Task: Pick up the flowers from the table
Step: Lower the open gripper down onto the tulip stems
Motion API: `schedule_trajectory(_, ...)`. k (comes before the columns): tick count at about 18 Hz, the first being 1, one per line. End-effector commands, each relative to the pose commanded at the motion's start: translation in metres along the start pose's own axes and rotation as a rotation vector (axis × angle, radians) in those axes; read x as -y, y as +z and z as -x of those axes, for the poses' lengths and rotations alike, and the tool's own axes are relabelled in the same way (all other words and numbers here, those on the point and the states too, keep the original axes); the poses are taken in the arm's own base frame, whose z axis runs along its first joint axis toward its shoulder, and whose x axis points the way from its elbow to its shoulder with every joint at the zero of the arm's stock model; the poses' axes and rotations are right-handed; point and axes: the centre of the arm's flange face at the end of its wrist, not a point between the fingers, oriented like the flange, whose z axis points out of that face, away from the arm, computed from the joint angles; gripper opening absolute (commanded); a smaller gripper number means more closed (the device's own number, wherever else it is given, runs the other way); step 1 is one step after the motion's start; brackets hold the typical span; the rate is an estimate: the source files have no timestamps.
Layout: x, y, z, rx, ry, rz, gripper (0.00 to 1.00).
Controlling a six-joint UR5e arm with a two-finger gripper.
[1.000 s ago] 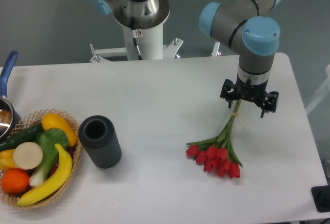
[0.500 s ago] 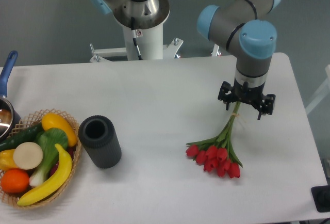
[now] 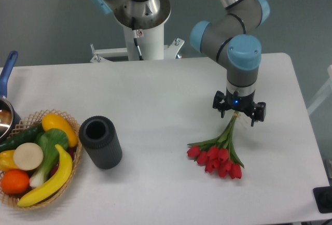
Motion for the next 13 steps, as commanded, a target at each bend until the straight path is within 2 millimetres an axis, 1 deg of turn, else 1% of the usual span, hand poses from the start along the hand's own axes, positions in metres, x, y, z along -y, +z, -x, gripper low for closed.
schedule_trajectory(1,0.008,0.008,-0.003,-0.010,0.014,0.004,1.00)
schedule_trajectory(7,0.010,0.017,-0.013,-0.042,0.026,0.014,1.00)
schedule_trajectory(10,0.015,0.026,-0.014,-0.050,0.033,0.023,0.99)
schedule_trajectory(11,0.016,0.030,-0.014,-0.055,0.034,0.026,0.84)
schedule_trajectory(12,0.016,0.031,-0.014,-0.057,0.035,0.026,0.67)
schedule_trajectory(13,0.017,0.030,-0.015,-0.057,0.036,0.026,0.53)
